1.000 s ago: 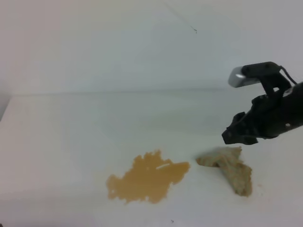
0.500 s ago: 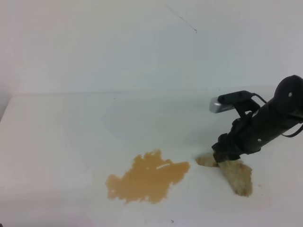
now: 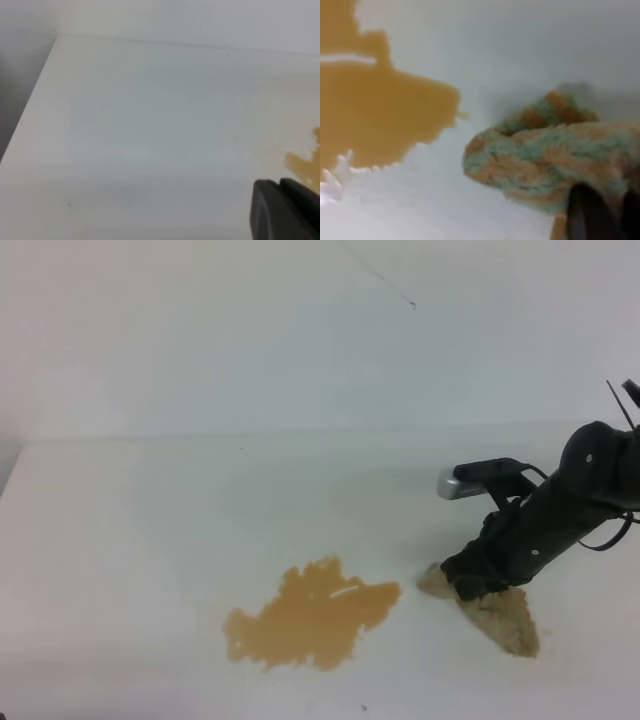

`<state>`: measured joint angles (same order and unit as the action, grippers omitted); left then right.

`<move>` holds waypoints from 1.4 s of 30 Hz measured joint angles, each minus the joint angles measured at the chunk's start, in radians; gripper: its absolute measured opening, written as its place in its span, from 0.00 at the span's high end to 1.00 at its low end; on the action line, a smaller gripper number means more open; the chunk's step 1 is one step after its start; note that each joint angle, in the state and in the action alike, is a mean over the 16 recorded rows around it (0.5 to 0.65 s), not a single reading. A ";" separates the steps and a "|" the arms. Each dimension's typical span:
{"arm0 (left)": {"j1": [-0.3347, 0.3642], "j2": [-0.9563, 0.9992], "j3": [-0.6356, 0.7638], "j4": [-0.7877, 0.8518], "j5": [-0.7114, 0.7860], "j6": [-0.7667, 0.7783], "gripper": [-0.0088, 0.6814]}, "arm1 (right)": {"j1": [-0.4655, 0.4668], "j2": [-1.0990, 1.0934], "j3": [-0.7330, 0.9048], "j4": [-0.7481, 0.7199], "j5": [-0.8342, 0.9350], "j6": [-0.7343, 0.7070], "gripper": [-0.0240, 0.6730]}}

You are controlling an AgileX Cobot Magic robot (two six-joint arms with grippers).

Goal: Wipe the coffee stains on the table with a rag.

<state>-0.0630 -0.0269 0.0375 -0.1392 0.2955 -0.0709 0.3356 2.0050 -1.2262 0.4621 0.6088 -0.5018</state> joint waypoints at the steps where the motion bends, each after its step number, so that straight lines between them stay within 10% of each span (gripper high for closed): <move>1: 0.000 0.000 0.000 0.000 0.000 0.000 0.99 | 0.002 0.004 -0.007 0.010 0.004 -0.004 0.80; 9: 0.000 0.000 0.000 0.000 0.000 0.000 0.99 | 0.035 0.054 -0.083 0.098 0.046 -0.035 0.92; 42: 0.000 0.000 0.000 0.000 0.000 0.000 0.99 | 0.276 0.232 -0.462 0.175 0.205 0.052 0.93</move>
<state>-0.0630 -0.0269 0.0375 -0.1392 0.2955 -0.0709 0.6113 2.2367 -1.6885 0.6372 0.8134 -0.4501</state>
